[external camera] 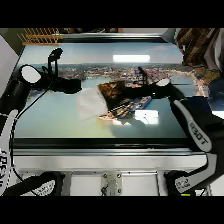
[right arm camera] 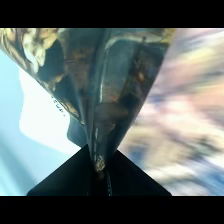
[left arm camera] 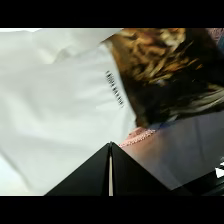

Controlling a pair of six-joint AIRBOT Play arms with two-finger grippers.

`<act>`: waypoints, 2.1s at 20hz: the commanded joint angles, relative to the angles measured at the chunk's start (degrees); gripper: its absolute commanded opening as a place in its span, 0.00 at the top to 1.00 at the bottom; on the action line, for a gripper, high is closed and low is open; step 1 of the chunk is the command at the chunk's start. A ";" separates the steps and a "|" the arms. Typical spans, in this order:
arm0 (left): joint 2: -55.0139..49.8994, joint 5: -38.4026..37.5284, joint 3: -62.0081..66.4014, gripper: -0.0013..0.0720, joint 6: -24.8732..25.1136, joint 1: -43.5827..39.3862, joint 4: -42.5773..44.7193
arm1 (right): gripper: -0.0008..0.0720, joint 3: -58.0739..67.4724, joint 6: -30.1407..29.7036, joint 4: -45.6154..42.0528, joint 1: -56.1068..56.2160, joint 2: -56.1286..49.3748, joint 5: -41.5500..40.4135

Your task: Fold the clothes and pants, and hang the long-sleeved shirts on hangers.

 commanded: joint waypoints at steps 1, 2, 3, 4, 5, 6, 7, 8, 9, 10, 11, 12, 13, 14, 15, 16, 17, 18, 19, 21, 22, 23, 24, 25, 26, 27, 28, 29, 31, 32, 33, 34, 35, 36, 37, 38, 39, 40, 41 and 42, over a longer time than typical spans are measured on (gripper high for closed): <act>0.02 -0.59 -0.02 0.98 0.09 -0.04 0.04 | 0.97 0.57 17.09 -23.69 -11.67 10.80 -0.13; 0.02 -0.61 -0.02 0.98 0.09 -0.04 0.07 | 0.97 0.57 21.40 -29.16 -15.50 13.79 0.11; 0.02 -0.59 -0.02 0.98 0.09 -0.04 0.04 | 0.97 0.57 25.35 -33.97 -19.56 16.76 0.31; 0.02 -0.59 -0.02 0.98 0.09 -0.04 0.04 | 0.97 0.57 28.63 -37.73 -23.50 19.43 0.70; 0.02 -0.59 -0.02 0.98 0.09 -0.04 0.04 | 0.97 0.57 31.28 -40.30 -27.02 21.62 1.40; 0.02 -0.61 -0.02 0.98 0.09 -0.04 0.04 | 0.97 0.57 32.96 -41.53 -30.64 23.63 2.51; 0.02 -0.61 -0.02 0.98 0.09 -0.04 0.04 | 0.97 0.57 32.98 -41.64 -33.62 25.14 3.98; 0.02 -0.61 -0.02 0.98 0.09 -0.04 0.04 | 0.97 0.57 32.96 -41.66 -36.15 26.32 5.64; 0.02 -0.59 -0.02 0.98 0.09 -0.04 0.04 | 0.97 0.55 32.96 -41.68 -38.45 27.41 7.52; 0.02 -0.59 -0.02 0.98 0.09 -0.04 0.04 | 0.97 0.55 32.96 -41.72 -40.37 28.37 9.11; 0.02 -0.63 -0.02 0.98 0.09 -0.04 0.04 | 0.97 0.55 32.96 -41.72 -41.81 29.22 10.43; 0.02 -0.94 -0.02 0.98 0.09 -0.04 0.04 | 0.97 0.55 32.96 -42.29 -42.88 30.01 11.65; 0.02 -1.42 -0.02 0.98 0.11 -0.04 0.04 | 0.97 0.52 32.96 -43.60 -43.58 30.73 12.85; 0.02 -2.03 -0.02 0.98 0.11 -0.04 0.07 | 0.97 0.50 32.96 -45.62 -43.63 31.30 14.25; 0.02 -2.49 -0.02 0.98 0.11 -0.04 0.07 | 0.97 0.48 32.98 -48.00 -43.60 31.82 16.00; 0.02 -2.73 -0.02 0.98 0.11 -0.04 0.07 | 0.97 0.11 33.27 -49.51 -43.58 32.41 17.62; 0.02 -3.10 -0.02 0.98 0.13 -0.04 0.11 | 0.97 -0.68 33.59 -50.69 -43.58 33.07 18.73; 0.02 -3.32 -0.02 0.98 0.13 -0.04 0.09 | 0.97 -2.10 34.01 -52.19 -43.58 33.94 19.76; 0.02 -3.52 -0.02 0.98 0.13 -0.04 0.09 | 0.97 -4.00 34.51 -53.70 -43.58 34.80 20.44; 0.02 -3.54 -0.02 0.98 0.13 -0.04 0.09 | 0.97 -9.22 34.69 -55.63 -43.58 36.50 20.79; 0.02 -3.56 -0.02 0.98 0.13 -0.04 0.09 | 0.97 -12.20 34.69 -56.15 -43.58 37.27 20.76; 0.00 -3.56 -0.02 0.98 0.13 -0.04 0.09 | 0.97 -14.93 34.69 -56.87 -43.60 37.81 20.79; 0.02 -3.56 -0.02 0.98 0.13 -0.04 0.09 | 0.97 -17.09 34.69 -57.31 -43.60 38.10 20.76; 0.00 -3.58 -0.02 0.98 0.13 -0.04 0.11 | 0.97 -18.84 34.88 -57.77 -43.60 38.21 20.76; 0.00 -3.61 -0.02 0.98 0.13 -0.04 0.09 | 0.97 -20.17 35.91 -58.42 -43.60 38.21 20.83; 0.02 -3.67 -0.02 0.98 0.13 -0.04 0.09 | 0.97 -21.07 36.39 -58.77 -43.60 38.21 20.81; 0.02 -3.87 -0.02 0.98 0.13 -0.04 0.11 | 0.97 -21.68 36.39 -59.08 -43.60 38.21 20.81; 0.00 -4.00 -0.02 0.98 0.15 -0.04 0.11 | 0.97 -22.01 36.41 -59.47 -43.60 38.18 20.83; 0.00 -4.00 -0.02 0.98 0.15 -0.04 0.13 | 0.97 -22.12 36.41 -59.95 -43.60 38.21 21.11; 0.00 -4.00 -0.02 0.98 0.15 -0.04 0.13 | 0.96 -22.12 36.37 -60.46 -43.60 38.21 21.44; 0.00 -4.00 -0.02 0.98 0.15 -0.04 0.13 | 0.96 -22.12 36.37 -60.96 -43.60 38.21 21.70; 0.00 -3.98 -0.02 0.98 0.15 -0.04 0.13 | 0.95 -22.12 36.37 -61.44 -43.60 38.21 21.79; 0.00 -3.98 -0.02 0.98 0.15 -0.04 0.13 | 0.84 -22.12 36.37 -61.79 -43.60 38.21 22.16; 0.00 -3.98 -0.02 0.98 0.15 -0.04 0.15 | 0.47 -22.12 36.35 -61.81 -43.60 38.21 22.73; 0.00 -3.98 -0.02 0.98 0.17 -0.04 0.15 | 0.27 -22.12 36.33 -61.75 -43.60 38.36 22.75; -0.02 -3.98 -0.02 0.98 0.17 -0.04 0.15 | 0.26 -22.10 35.65 -61.55 -43.58 39.15 22.58; -0.02 -3.98 -0.04 0.98 0.15 -0.04 0.15 | 0.26 -22.10 34.67 -61.40 -43.23 40.74 21.73; -0.02 -3.96 -0.02 0.98 0.15 -0.04 0.15 | 0.26 -22.10 33.27 -60.28 -42.51 42.95 20.17; -0.04 -3.93 -0.04 0.98 0.15 -0.04 0.15 | 0.26 -22.10 32.02 -57.55 -41.35 45.99 18.32; -0.04 -3.93 -0.02 0.98 0.15 -0.04 0.11 | 0.26 -22.12 30.56 -53.81 -39.74 49.00 16.70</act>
